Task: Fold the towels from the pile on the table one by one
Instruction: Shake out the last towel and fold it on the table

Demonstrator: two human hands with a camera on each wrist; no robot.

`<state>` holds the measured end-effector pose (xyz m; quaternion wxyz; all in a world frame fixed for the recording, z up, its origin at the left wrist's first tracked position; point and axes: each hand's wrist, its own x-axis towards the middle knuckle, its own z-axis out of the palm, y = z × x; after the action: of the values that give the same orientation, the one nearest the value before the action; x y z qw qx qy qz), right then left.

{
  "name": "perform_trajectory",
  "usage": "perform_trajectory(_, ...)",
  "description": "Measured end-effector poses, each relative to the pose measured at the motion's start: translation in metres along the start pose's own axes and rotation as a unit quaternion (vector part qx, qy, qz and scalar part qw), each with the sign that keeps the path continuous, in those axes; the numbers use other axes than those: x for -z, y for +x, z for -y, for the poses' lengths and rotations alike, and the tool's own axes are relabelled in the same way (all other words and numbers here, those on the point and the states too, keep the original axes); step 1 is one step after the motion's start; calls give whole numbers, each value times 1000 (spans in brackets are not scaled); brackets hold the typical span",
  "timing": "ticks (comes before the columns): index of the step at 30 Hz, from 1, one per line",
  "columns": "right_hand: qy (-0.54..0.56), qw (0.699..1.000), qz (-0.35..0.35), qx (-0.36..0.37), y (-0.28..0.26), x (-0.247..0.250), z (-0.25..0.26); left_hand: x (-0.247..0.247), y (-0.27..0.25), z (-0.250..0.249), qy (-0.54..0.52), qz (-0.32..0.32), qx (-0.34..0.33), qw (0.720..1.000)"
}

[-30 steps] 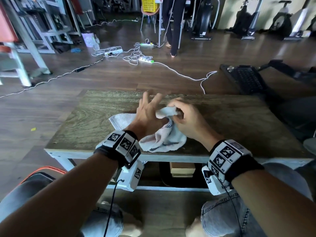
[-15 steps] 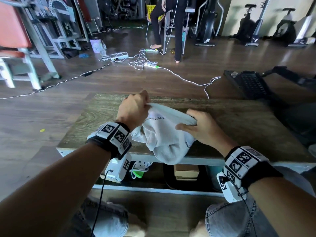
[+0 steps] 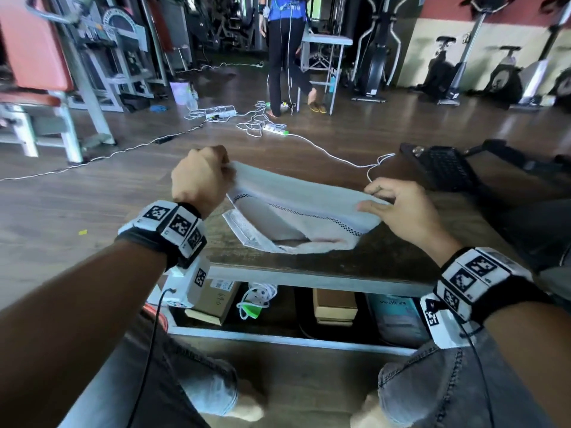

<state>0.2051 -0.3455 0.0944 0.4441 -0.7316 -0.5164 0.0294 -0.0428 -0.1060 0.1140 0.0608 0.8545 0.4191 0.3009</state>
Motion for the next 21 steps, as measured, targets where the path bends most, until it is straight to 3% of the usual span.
perform_trajectory(5,71,996,-50,-13,4,-4,5,25,-18,20,-6,-9,26,1000)
perform_trajectory(8,64,997,-44,-2,7,-11,1,28,-22,36,-78,44,-29,996)
perform_trajectory(11,23,998,43,-43,12,-21,-18,20,-31,50,-165,207,-60,963)
perform_trajectory(13,-19,989,131,-64,13,-32,-34,11,-40,52,-119,355,-22,927)
perform_trajectory(15,-54,983,165,-65,11,-46,-46,-5,-46,52,-72,422,10,904)
perform_trajectory(21,-40,989,134,-57,15,-95,-67,-67,-33,43,-57,342,38,937)
